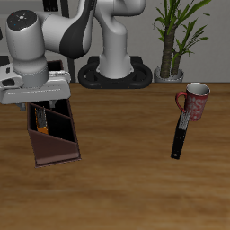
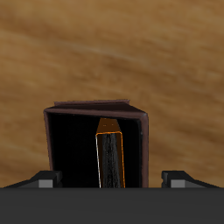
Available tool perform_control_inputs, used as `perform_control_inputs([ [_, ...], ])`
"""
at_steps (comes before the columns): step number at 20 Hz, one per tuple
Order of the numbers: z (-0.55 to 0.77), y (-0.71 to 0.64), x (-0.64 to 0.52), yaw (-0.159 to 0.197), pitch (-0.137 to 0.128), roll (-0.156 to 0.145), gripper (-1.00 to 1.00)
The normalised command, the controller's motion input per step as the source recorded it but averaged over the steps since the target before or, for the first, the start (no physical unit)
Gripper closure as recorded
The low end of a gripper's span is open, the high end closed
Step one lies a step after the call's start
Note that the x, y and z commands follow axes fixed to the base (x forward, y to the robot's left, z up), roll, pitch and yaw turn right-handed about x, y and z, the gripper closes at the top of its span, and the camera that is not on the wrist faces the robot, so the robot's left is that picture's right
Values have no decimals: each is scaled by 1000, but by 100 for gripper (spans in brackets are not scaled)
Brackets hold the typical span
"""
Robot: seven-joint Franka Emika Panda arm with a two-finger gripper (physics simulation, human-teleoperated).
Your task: Place the left striped book into the right desk caddy's right compartment and place the right striped book into the right desk caddy's right compartment and place the orange book into the right desk caddy's left compartment
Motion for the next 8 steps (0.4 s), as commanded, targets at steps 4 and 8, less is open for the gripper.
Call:
perform_control_inputs([
  [4,68,-48,-105,20,30,-46,-100],
  [8,327,-71,-200,-68,-109,-233,-100],
])
